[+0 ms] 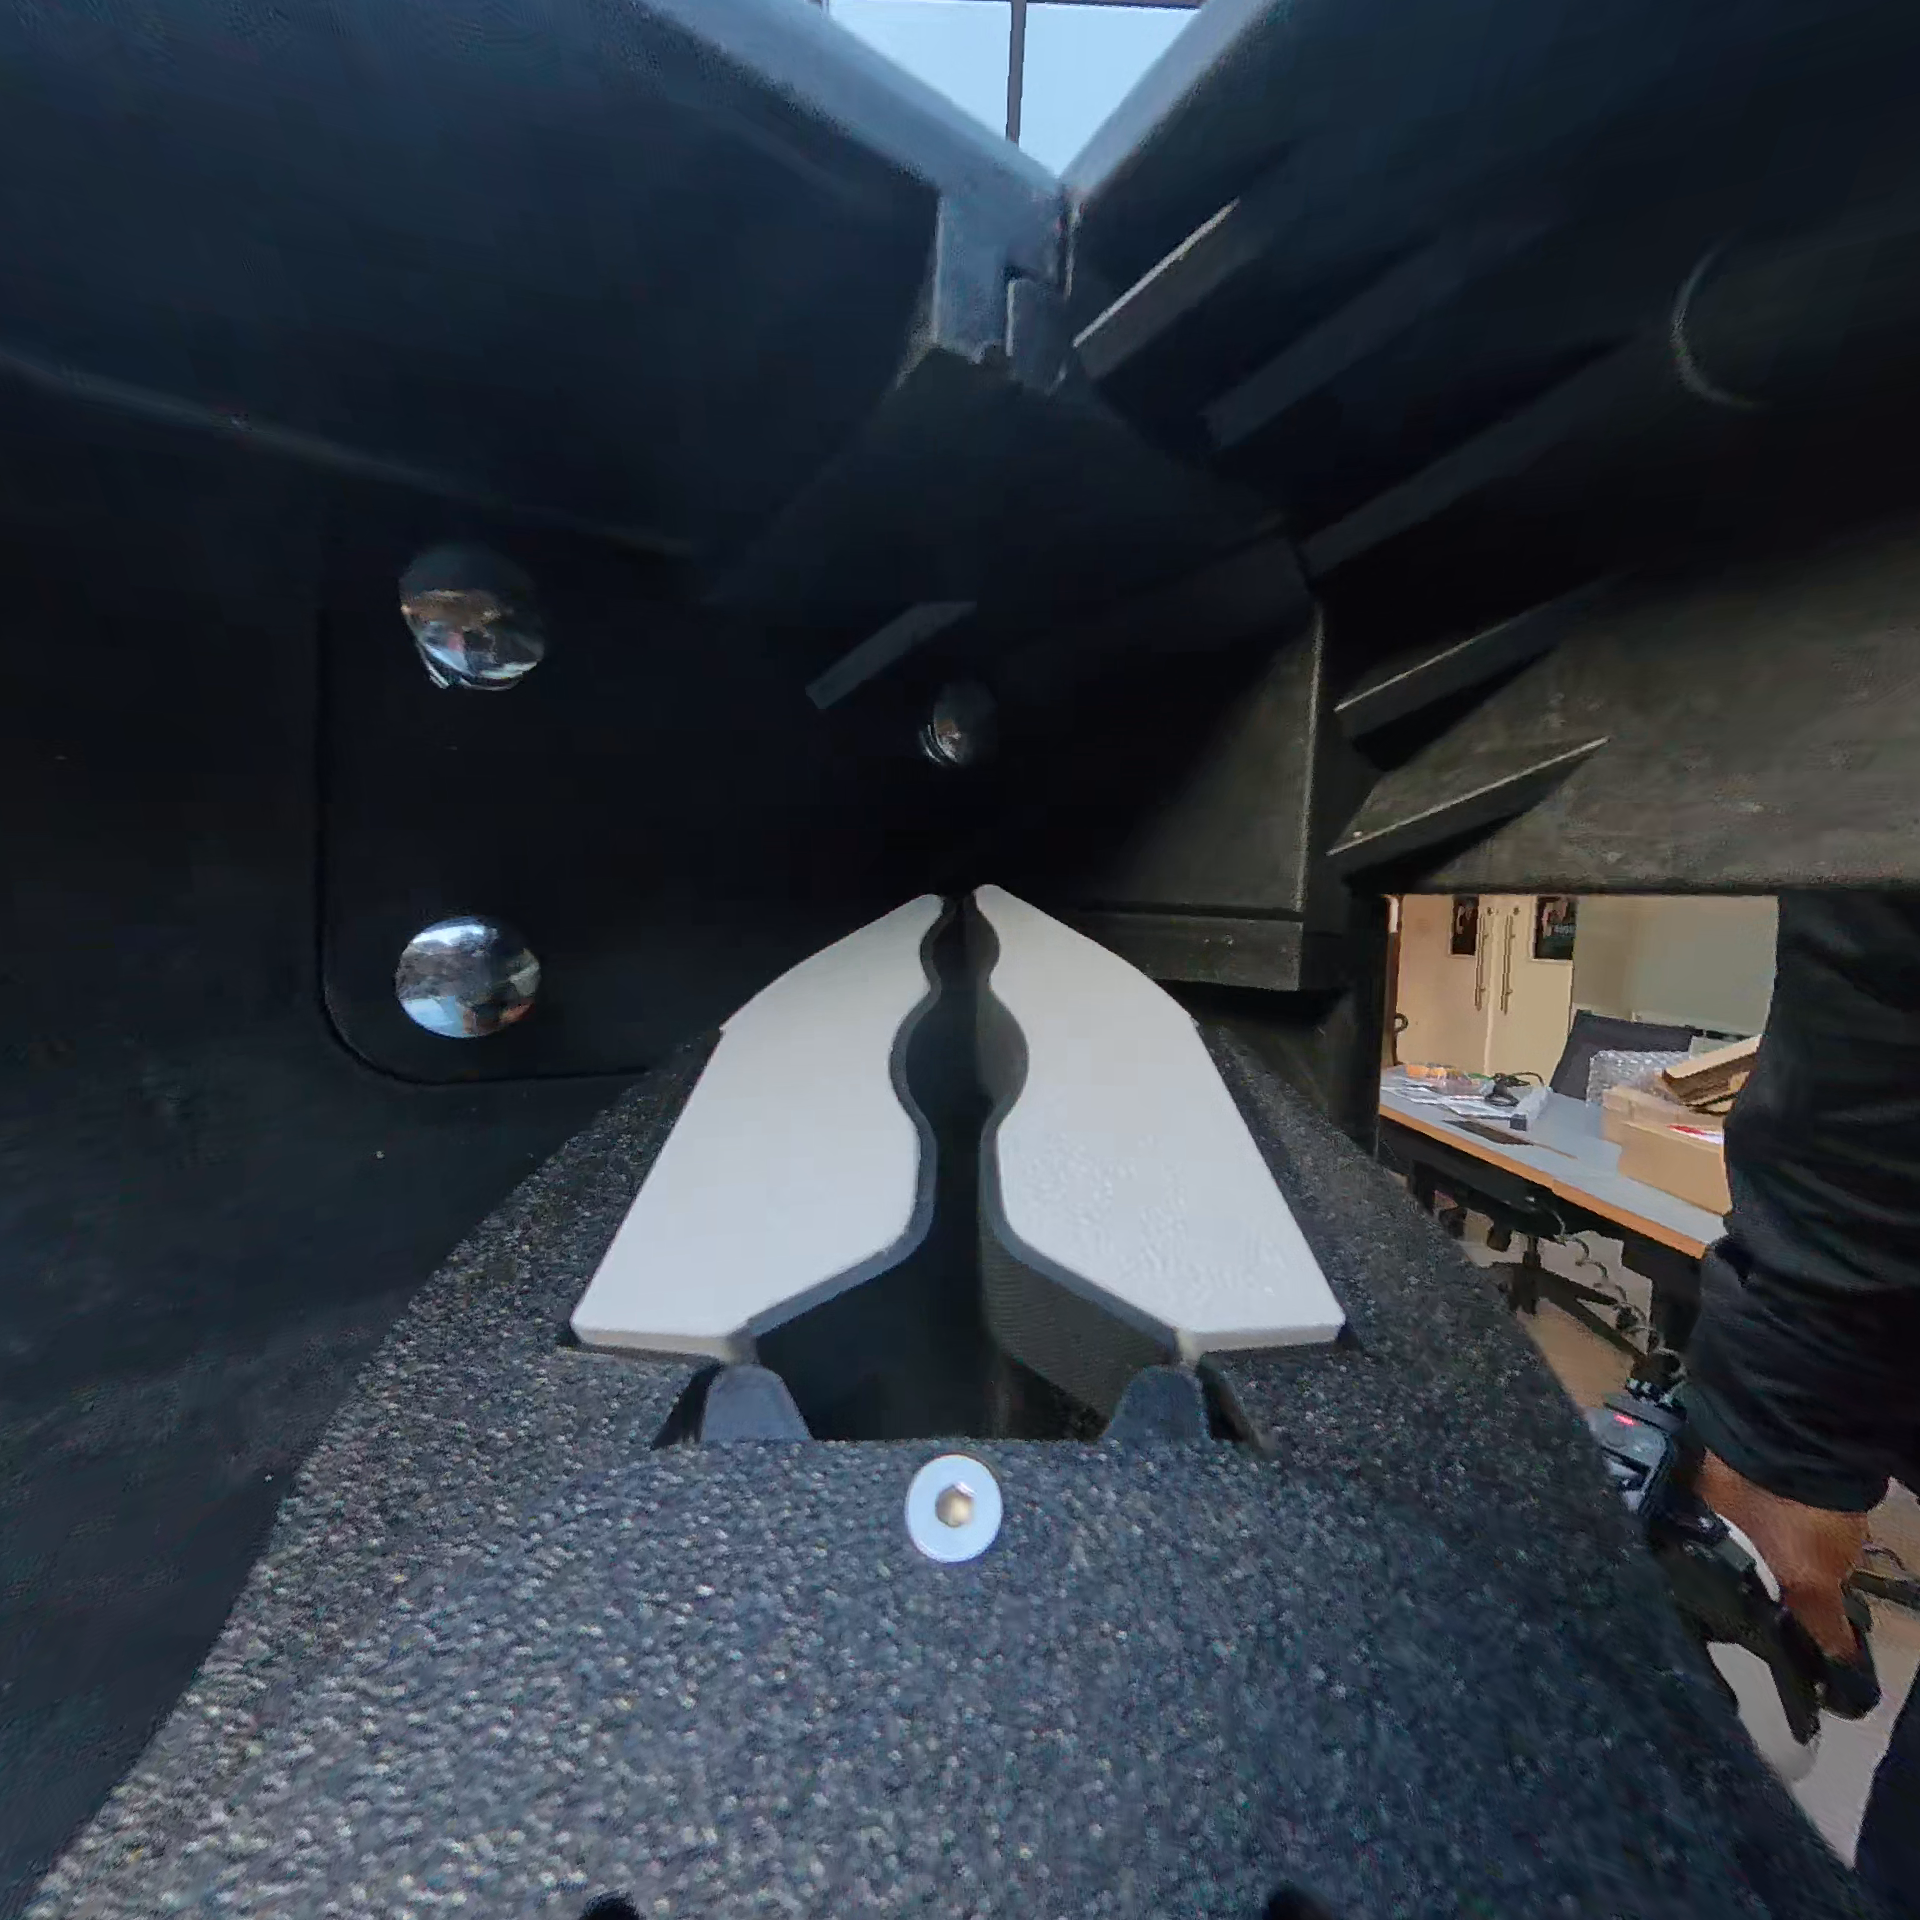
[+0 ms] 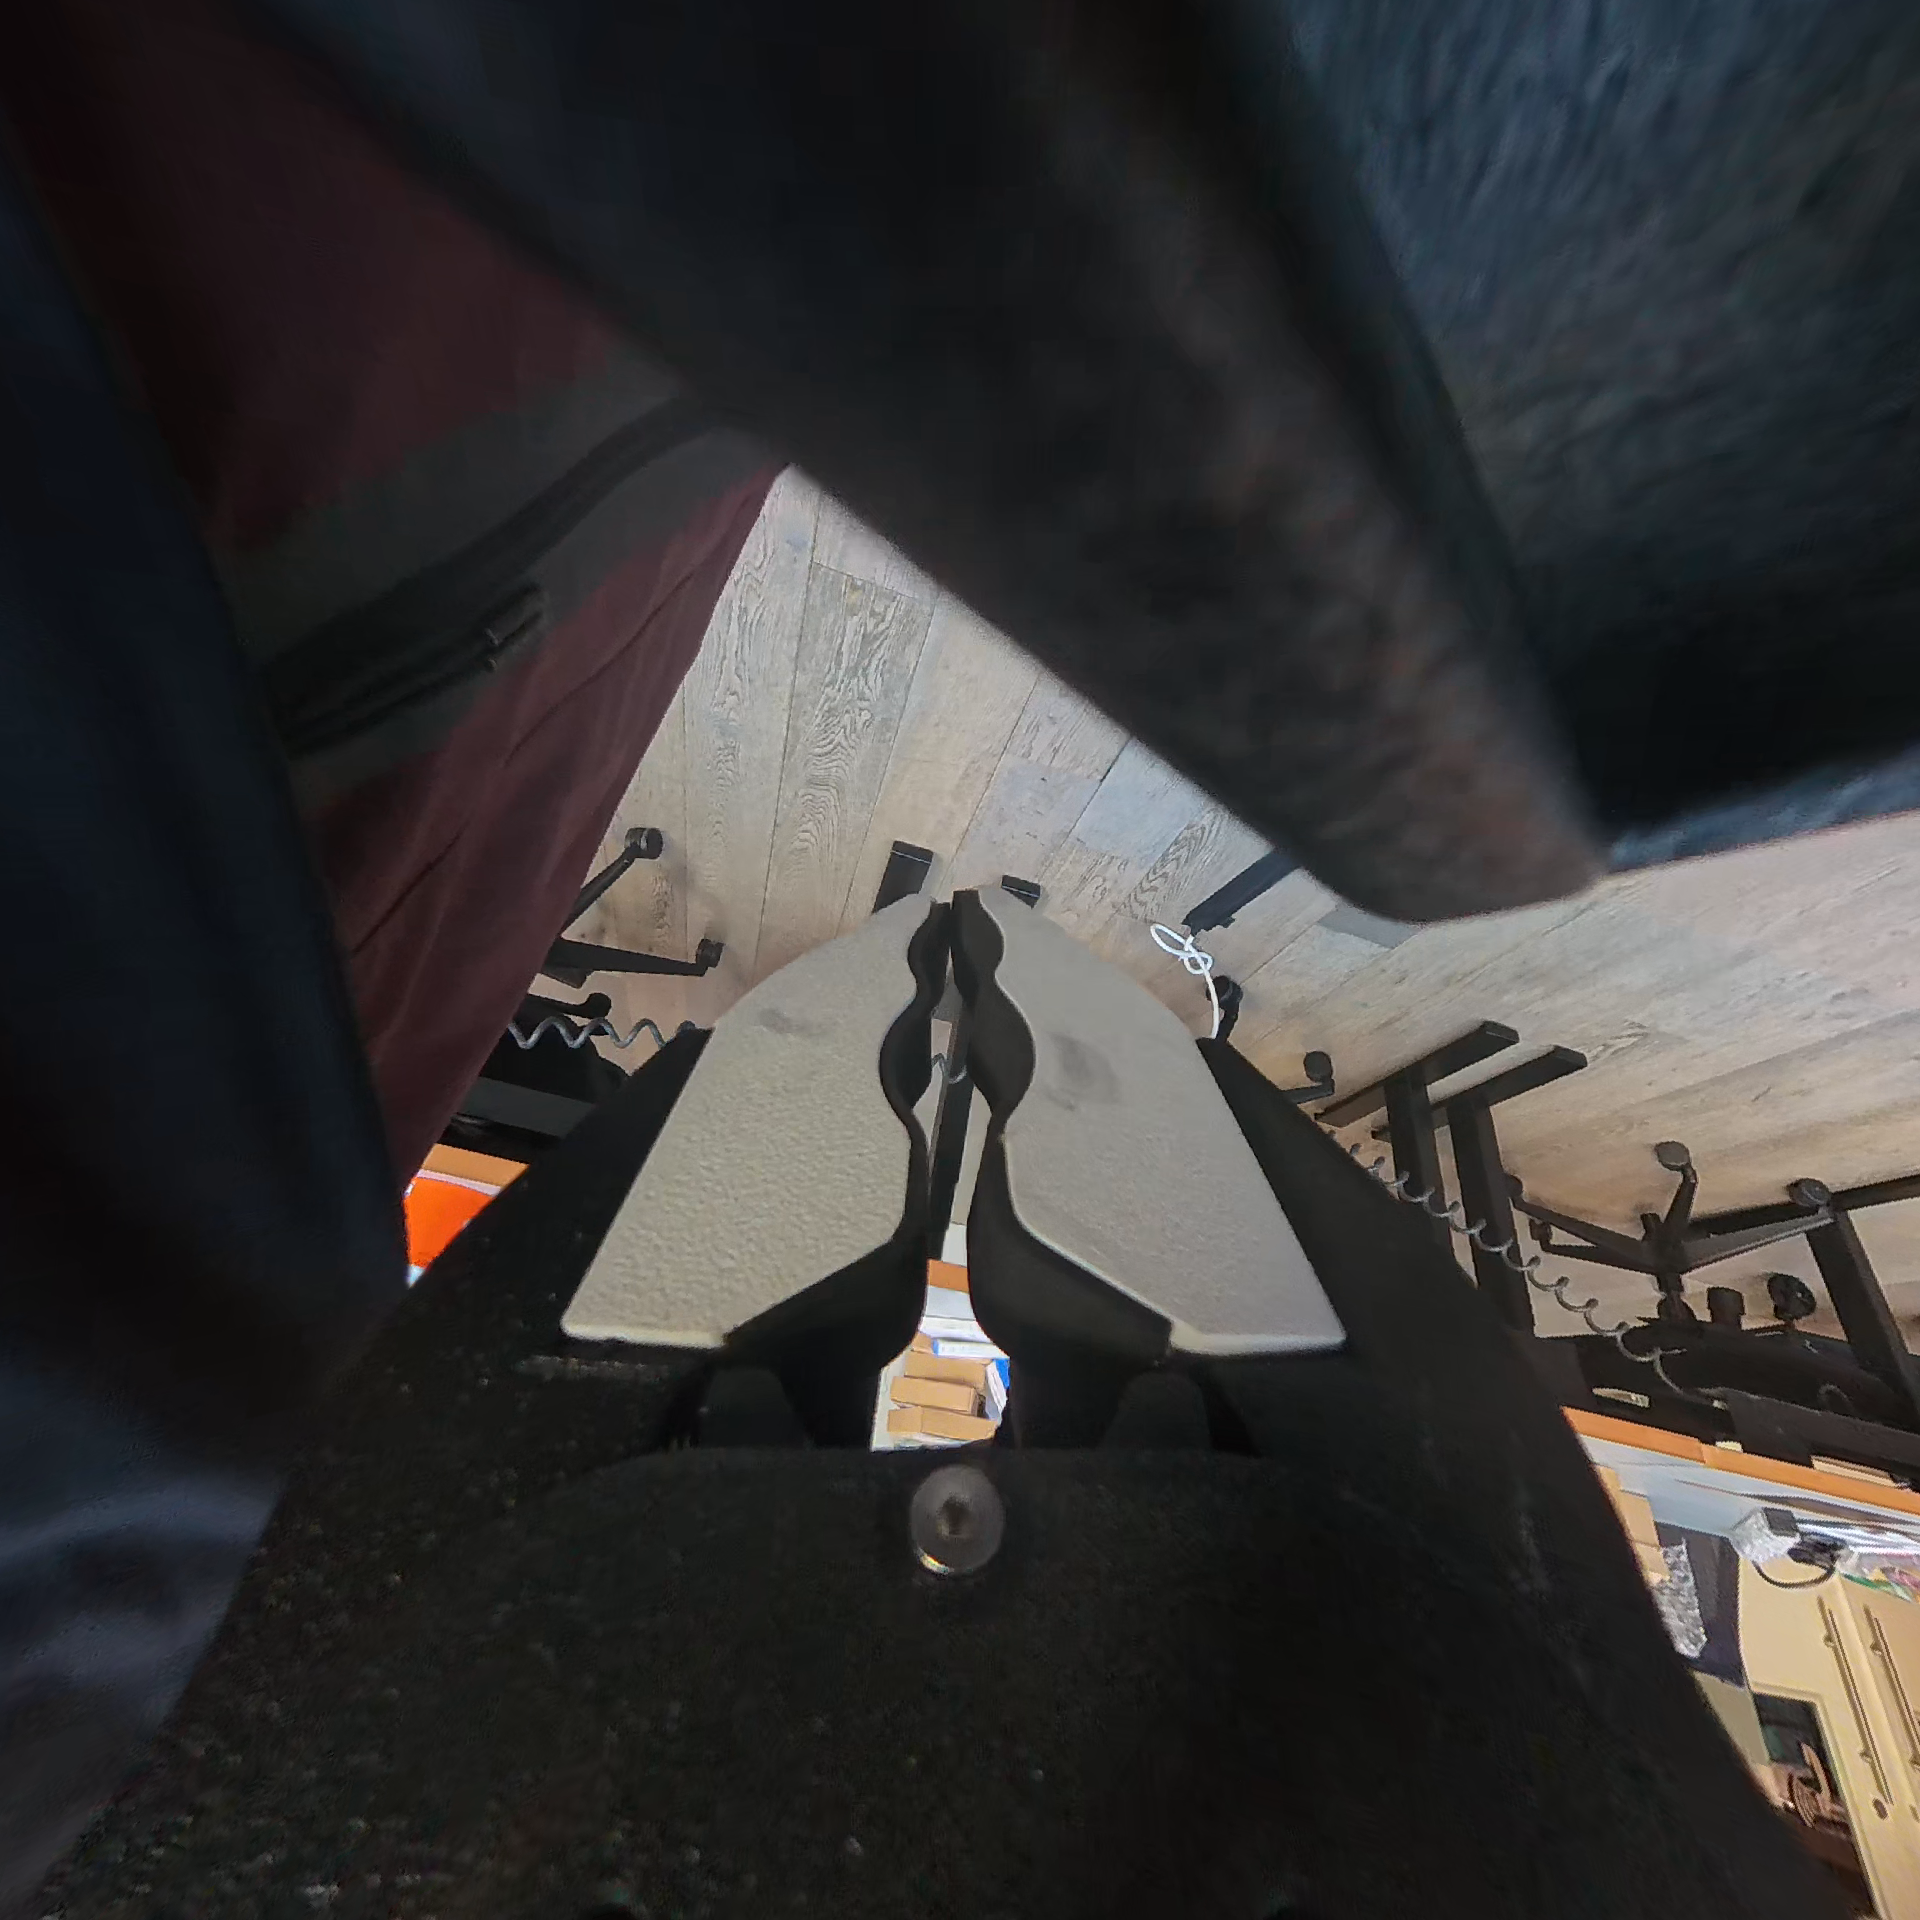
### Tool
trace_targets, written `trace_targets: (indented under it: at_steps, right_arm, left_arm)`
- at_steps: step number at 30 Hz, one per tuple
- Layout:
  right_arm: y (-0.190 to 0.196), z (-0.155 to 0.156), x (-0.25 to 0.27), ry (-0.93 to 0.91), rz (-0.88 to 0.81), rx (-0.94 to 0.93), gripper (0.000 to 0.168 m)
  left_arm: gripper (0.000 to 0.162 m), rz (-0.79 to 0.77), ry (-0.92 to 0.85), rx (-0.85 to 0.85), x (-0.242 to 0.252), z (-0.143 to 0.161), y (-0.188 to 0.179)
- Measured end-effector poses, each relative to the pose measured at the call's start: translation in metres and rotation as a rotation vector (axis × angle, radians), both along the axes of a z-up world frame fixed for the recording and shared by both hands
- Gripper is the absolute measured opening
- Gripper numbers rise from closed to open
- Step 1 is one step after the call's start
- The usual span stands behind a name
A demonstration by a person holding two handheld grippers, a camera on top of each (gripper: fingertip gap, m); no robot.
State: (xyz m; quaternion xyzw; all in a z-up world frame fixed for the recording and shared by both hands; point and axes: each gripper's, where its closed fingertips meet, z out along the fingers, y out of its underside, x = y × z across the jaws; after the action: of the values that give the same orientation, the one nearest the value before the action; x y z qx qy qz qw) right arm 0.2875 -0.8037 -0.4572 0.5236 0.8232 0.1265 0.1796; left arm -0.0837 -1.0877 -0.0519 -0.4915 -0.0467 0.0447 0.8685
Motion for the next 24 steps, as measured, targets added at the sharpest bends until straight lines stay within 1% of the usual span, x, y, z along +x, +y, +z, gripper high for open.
trace_targets:
  at_steps: [1, 5, 9, 15, 18, 21, 24]
  right_arm:
    - [-0.001, 0.000, -0.001, 0.002, -0.001, -0.001, 0.003]
    - [-0.003, -0.001, -0.001, 0.007, -0.008, -0.004, 0.003]
    - [-0.002, 0.000, -0.001, 0.002, -0.006, -0.002, 0.003]
    - [-0.002, 0.001, 0.000, -0.003, -0.006, 0.005, 0.003]
    - [-0.003, 0.001, 0.000, 0.001, -0.013, 0.002, 0.003]
    - [-0.003, 0.000, -0.001, 0.004, -0.012, 0.001, 0.003]
    - [-0.004, 0.000, -0.002, 0.008, -0.015, 0.000, 0.003]
  left_arm:
    - [0.000, 0.003, 0.009, -0.001, 0.001, 0.000, 0.000]
    - [0.000, 0.009, -0.012, 0.054, -0.001, -0.002, -0.013]
    - [0.000, 0.020, 0.011, 0.098, 0.003, 0.018, -0.022]
    - [0.000, 0.017, 0.075, 0.011, 0.006, 0.032, -0.003]
    - [0.000, 0.034, 0.024, 0.000, -0.004, 0.034, -0.006]
    - [0.000, 0.038, 0.032, -0.013, -0.004, 0.029, -0.008]
    - [0.000, 0.015, -0.029, 0.131, -0.010, 0.034, -0.030]
